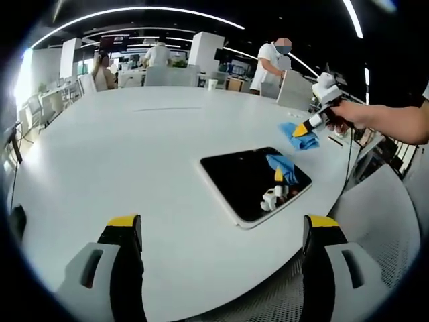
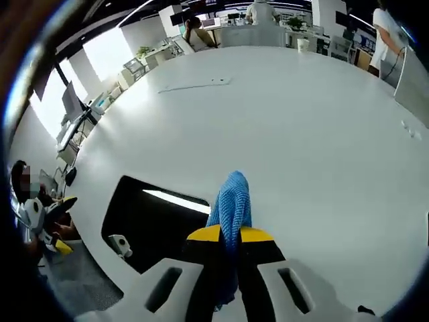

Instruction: Wipe the mirror surface with the cleaning cloth until all visible marks leave the cleaned area.

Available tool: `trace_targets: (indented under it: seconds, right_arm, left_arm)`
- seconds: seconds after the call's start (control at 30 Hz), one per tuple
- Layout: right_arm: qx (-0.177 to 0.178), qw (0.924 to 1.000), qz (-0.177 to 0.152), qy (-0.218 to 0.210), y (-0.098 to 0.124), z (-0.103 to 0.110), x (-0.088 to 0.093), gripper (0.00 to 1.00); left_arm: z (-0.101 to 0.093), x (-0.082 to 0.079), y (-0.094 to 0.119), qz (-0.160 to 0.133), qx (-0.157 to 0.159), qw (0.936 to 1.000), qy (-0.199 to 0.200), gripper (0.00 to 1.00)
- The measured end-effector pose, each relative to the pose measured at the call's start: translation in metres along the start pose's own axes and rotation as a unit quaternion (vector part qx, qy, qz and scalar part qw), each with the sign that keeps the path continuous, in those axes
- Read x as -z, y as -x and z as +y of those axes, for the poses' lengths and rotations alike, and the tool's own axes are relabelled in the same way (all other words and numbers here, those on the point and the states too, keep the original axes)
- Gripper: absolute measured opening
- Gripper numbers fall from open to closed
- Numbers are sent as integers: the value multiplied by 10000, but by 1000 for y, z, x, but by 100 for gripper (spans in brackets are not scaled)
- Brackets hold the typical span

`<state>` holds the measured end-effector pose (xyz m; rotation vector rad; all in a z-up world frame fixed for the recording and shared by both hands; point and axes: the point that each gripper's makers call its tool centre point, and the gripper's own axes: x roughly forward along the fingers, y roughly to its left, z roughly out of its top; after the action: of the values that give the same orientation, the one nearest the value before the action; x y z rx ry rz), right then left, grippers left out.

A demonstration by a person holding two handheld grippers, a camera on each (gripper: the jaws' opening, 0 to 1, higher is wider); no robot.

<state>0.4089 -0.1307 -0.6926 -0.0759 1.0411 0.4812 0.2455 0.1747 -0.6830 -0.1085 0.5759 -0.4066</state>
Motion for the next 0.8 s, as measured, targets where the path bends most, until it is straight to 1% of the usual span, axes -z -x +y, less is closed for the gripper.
trace_targets:
  seconds: [0.1, 0.3, 0.37, 0.4, 0.6, 0.63, 0.67, 0.7, 0.73, 0.77, 0.8]
  right_arm:
    - [66, 10000, 9, -4, 8, -10, 6, 3]
    - [90, 9999, 37, -52, 11, -18, 12, 3]
    - [63, 10000, 42, 0, 7, -17, 16, 3]
    - [-75, 9998, 166, 110, 4, -14, 22, 3]
    - [-25, 9993, 334, -147, -23, -16, 43, 3]
    - [-35, 9992, 385, -123, -26, -15, 47, 3]
    - [75, 9985, 530, 96, -29, -17, 53, 3]
    - [192, 9982, 532, 215, -31, -19, 55, 3]
    - [147, 9982, 451, 373, -33, -16, 54, 3]
    - [178, 9975, 395, 555, -32, -17, 51, 3]
    - [195, 9974, 435, 540, -30, -15, 52, 3]
  left_arm:
    - [0, -1, 0, -16, -1, 10000, 3, 99]
    - [0, -1, 0, -32, -7, 10000, 12, 99]
    - [0, -1, 0, -29, -14, 10000, 9, 99]
    - [0, -1, 0, -27, -21, 10000, 10, 99]
    - [2, -1, 1, -29, -59, 10000, 21, 99]
    - [3, -1, 1, -30, -62, 10000, 24, 99]
    - [3, -1, 1, -27, -65, 10000, 28, 99]
    - [3, -1, 1, -22, -69, 10000, 28, 99]
    - [3, -1, 1, -23, -72, 10000, 29, 99]
    - [4, -1, 1, -27, -75, 10000, 32, 99]
    - [4, -1, 1, -31, -79, 10000, 38, 99]
